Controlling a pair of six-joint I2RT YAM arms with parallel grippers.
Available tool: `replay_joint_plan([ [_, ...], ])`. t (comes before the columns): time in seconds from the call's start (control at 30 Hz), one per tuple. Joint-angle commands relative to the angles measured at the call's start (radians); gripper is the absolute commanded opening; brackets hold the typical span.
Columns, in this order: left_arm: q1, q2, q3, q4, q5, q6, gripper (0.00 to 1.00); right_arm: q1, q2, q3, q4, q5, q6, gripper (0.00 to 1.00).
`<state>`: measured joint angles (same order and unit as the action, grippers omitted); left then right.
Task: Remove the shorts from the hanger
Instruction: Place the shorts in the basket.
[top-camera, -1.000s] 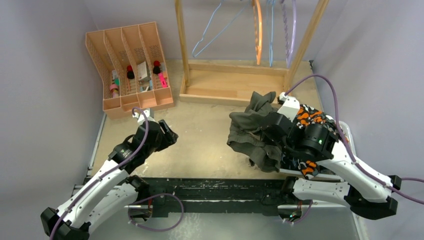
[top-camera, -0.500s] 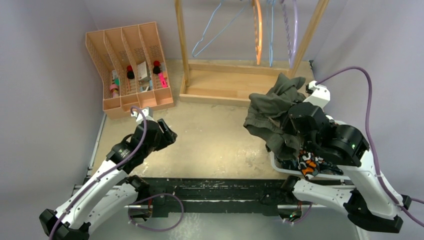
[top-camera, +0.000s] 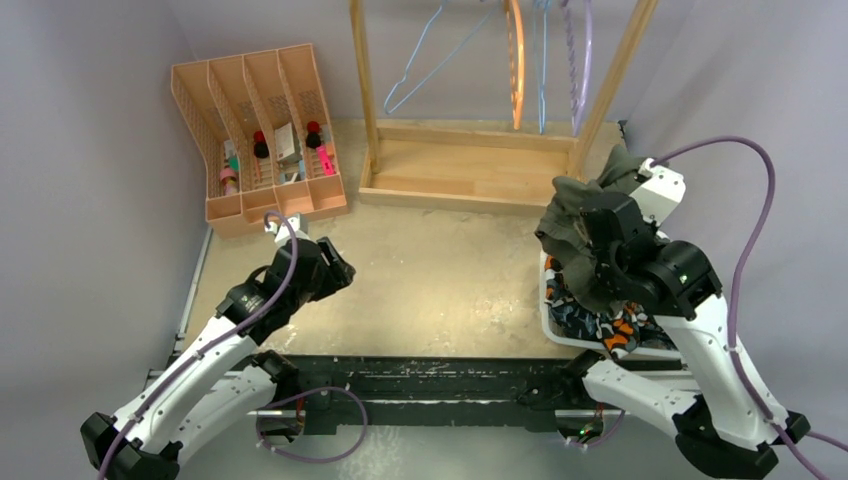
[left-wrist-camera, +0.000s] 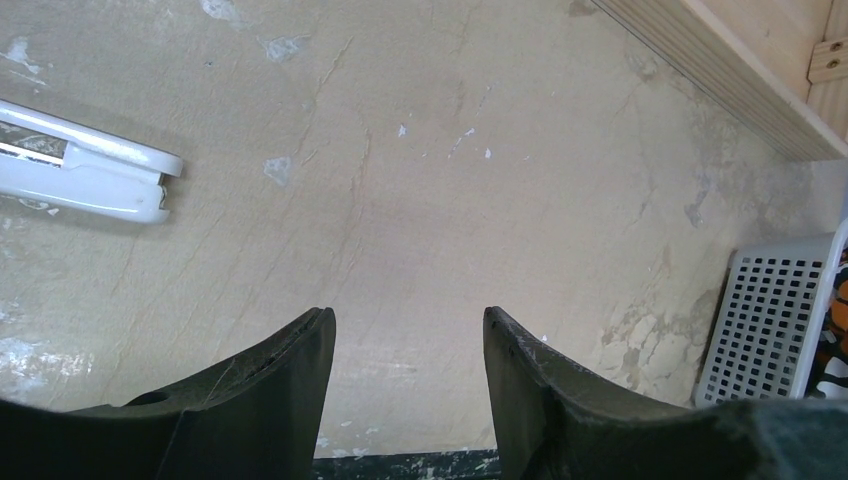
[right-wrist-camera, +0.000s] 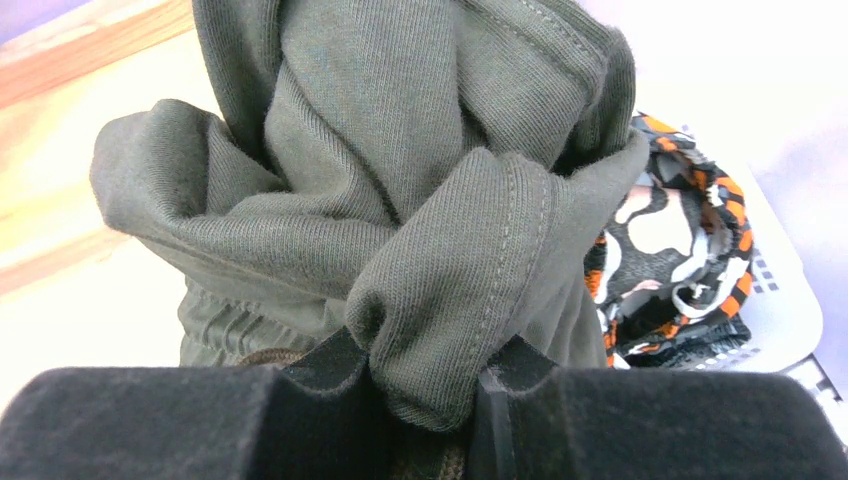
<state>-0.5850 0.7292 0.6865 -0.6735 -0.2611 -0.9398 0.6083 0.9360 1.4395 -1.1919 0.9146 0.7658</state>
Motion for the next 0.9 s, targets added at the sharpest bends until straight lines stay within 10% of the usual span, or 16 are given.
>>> replay_joint_plan([
  [0.0,-0.004,-0.001,0.008,0.052,0.01,0.002,0.56,-0.067,0.014,-0.002,0.044,0.084,-0.006,0.0],
  [0.87,-0.004,0.025,0.055,0.045,0.056,0.024,0.56,-0.562,0.029,-0.629,0.412,-0.475,0.387,0.01],
])
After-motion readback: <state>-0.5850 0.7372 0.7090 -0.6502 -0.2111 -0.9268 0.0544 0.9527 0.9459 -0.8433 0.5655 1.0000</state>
